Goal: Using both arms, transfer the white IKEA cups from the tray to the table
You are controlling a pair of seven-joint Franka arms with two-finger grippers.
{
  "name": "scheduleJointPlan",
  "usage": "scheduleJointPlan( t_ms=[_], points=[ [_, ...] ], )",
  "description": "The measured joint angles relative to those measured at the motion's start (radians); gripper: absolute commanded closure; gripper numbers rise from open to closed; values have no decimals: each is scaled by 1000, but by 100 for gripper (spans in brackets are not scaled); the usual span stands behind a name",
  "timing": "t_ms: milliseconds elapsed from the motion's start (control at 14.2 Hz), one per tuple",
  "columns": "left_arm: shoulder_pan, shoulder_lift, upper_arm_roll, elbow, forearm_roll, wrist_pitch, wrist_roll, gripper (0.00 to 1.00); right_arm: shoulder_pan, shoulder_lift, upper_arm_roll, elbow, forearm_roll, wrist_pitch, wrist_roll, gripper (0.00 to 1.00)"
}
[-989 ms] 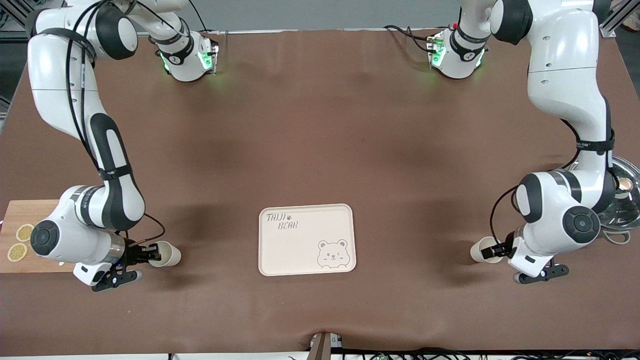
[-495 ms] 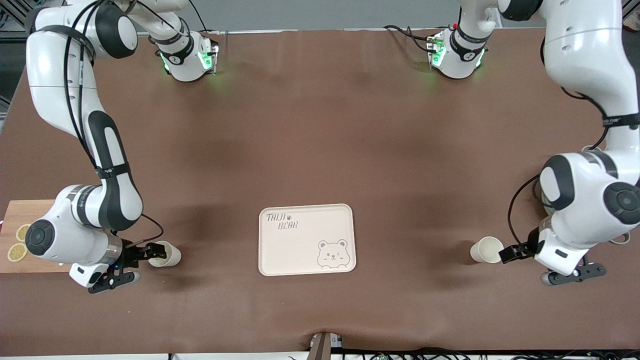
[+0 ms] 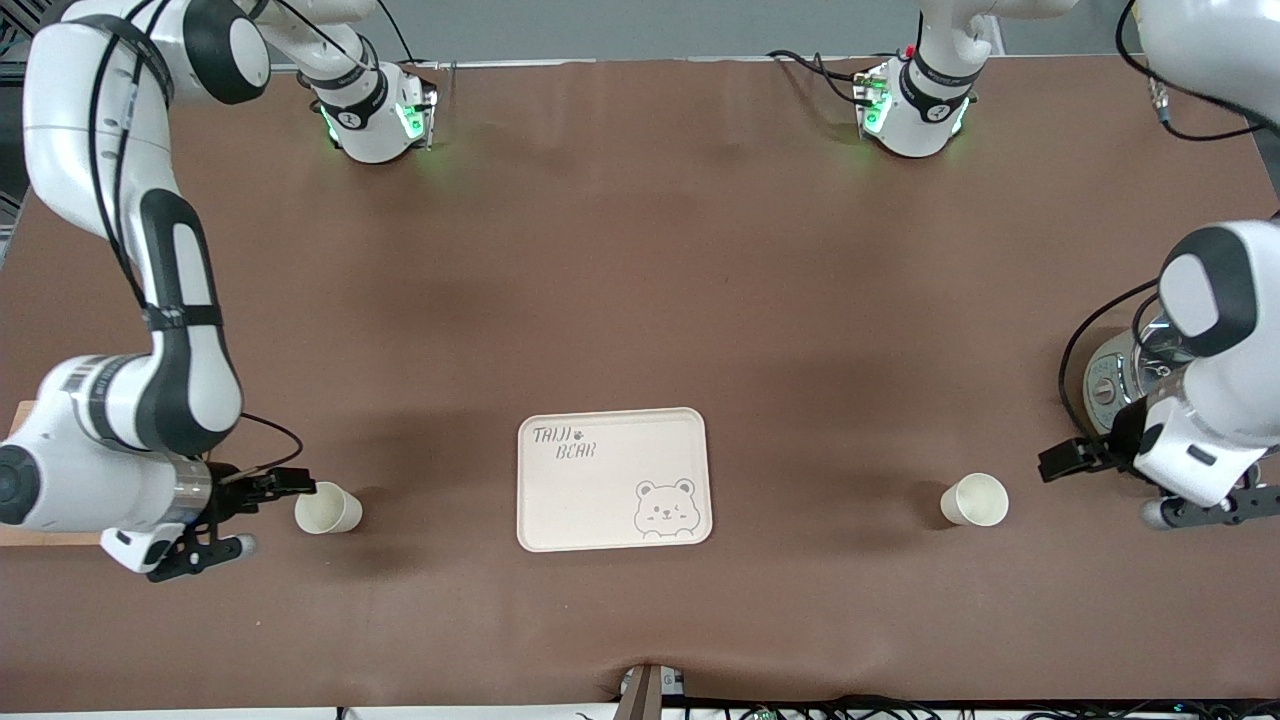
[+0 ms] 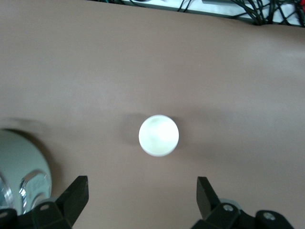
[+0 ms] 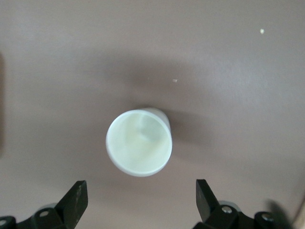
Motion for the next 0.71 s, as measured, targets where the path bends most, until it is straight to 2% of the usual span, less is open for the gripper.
scheduleJointPlan(
  t_ms=[141, 353, 565, 707],
  points=[
    [0, -53, 0, 0, 0, -67, 2, 0, 0, -29, -2, 56, -1, -94, 27, 0],
    [0, -129, 0, -1, 0, -145, 25, 0, -4, -130, -17, 91, -16, -245, 52, 0],
    [-2, -189, -1, 0, 0, -192, 30, 0, -5, -268, -19, 98, -27, -402, 159, 0],
    [-2, -220, -2, 1, 0, -218, 30, 0, -5, -353, -19, 97, -69, -449, 184, 0]
  ],
)
